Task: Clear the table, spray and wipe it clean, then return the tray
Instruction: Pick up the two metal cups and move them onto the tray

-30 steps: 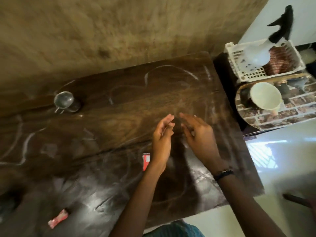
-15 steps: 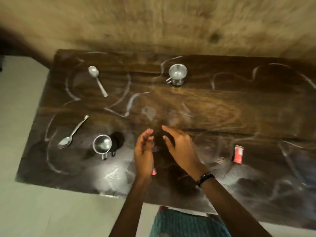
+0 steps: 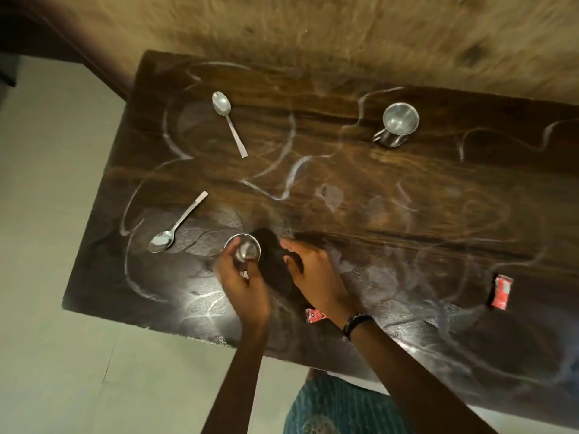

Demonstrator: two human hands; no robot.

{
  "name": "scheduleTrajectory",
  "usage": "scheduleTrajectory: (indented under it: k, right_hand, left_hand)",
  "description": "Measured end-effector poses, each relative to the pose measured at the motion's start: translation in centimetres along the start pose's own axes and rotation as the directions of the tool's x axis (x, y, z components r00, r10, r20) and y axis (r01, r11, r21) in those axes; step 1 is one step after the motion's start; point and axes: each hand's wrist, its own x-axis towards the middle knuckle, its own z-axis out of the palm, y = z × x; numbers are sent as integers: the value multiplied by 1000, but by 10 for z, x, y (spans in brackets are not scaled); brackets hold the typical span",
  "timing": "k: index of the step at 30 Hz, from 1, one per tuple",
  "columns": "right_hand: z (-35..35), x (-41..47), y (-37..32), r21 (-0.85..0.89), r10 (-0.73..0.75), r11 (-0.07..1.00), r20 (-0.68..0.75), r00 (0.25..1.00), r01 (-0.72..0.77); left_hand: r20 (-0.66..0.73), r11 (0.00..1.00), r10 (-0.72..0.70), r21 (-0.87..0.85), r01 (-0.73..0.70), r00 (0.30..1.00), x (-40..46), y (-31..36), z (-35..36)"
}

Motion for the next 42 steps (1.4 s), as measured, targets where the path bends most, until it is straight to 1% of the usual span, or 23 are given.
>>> scheduleTrajectory:
  k: [1, 2, 5, 9, 11, 14, 16, 18, 23, 27, 29, 32, 34, 35, 36, 37, 38, 39, 40, 42]
  right_hand:
    - [1, 1, 0, 0, 4, 1000, 0, 1000, -4]
    - [1, 2, 1, 0, 8, 1000, 3, 1000, -8]
    - [1, 2, 3, 3, 13, 1000, 1, 1000, -13]
    - [2, 3, 5, 7, 29, 1000, -12, 1000, -29]
    - [2, 4, 6, 21, 26, 999, -21, 999, -26]
    - [5, 4, 7, 42, 29, 999, -31, 999, -27]
    - [6, 4, 8, 56, 36, 998, -36, 999, -34]
    - [6, 5, 9, 77, 54, 996, -39, 998, -51]
    - [5, 6, 15, 100, 77, 992, -51, 996, -72]
    - [-1, 9, 25, 115, 93, 990, -88, 992, -83]
    - [-8, 10, 29, 152, 115, 983, -100, 988, -99]
    - [-26, 11, 29, 201, 152, 972, -146, 978, -121]
    - [-46, 20, 29, 222, 190, 966, -264, 946, -133]
    - [-57, 30, 30, 241, 218, 961, -340, 915, -139]
    - [-69, 43, 33, 290, 265, 945, -414, 871, -149]
    - [-81, 59, 37, 375, 333, 914, -471, 816, -157]
    - [-94, 75, 40, 490, 426, 857, -497, 756, -160]
    - [-104, 91, 43, 619, 526, 770, -481, 701, -153]
    - [-113, 105, 44, 728, 615, 670, -434, 659, -146]
    - [-123, 127, 41, 848, 725, 512, -342, 598, -135]
  left_hand:
    - [-71, 998, 30, 60, -25, 997, 1, -2, 0]
    - [-128, 995, 19, 99, -6, 992, 3, -5, 0]
    - [-212, 978, -176, 74, 195, 961, 4, -10, 1]
    - [-212, 941, -333, -24, 336, 919, 3, -8, 4]
    - [-195, 910, -411, -30, 413, 891, 8, -10, 5]
    - [-200, 881, -466, -21, 472, 862, 15, -23, 3]
    - [-169, 868, -486, 19, 496, 857, 10, -27, 2]
    - [-130, 863, -498, 22, 504, 858, 2, -27, 1]
    - [-45, 822, -568, -84, 563, 822, 3, -16, 7]
    - [27, 819, -559, -138, 557, 829, 10, 4, 23]
    - [73, 800, -563, -200, 566, 823, 14, 17, 35]
    - [143, 793, -528, -268, 546, 837, 19, 39, 51]
    - [185, 806, -488, -279, 522, 853, 22, 51, 59]
    - [199, 814, -467, -284, 507, 861, 24, 56, 62]
    - [212, 820, -448, -288, 494, 868, 26, 60, 66]
    - [223, 823, -435, -294, 485, 873, 27, 64, 69]
    - [231, 821, -426, -308, 482, 874, 28, 67, 72]
    - [238, 814, -421, -327, 480, 875, 28, 70, 75]
    - [243, 806, -419, -344, 481, 875, 28, 73, 77]
    - [253, 804, -416, -347, 483, 874, 27, 77, 80]
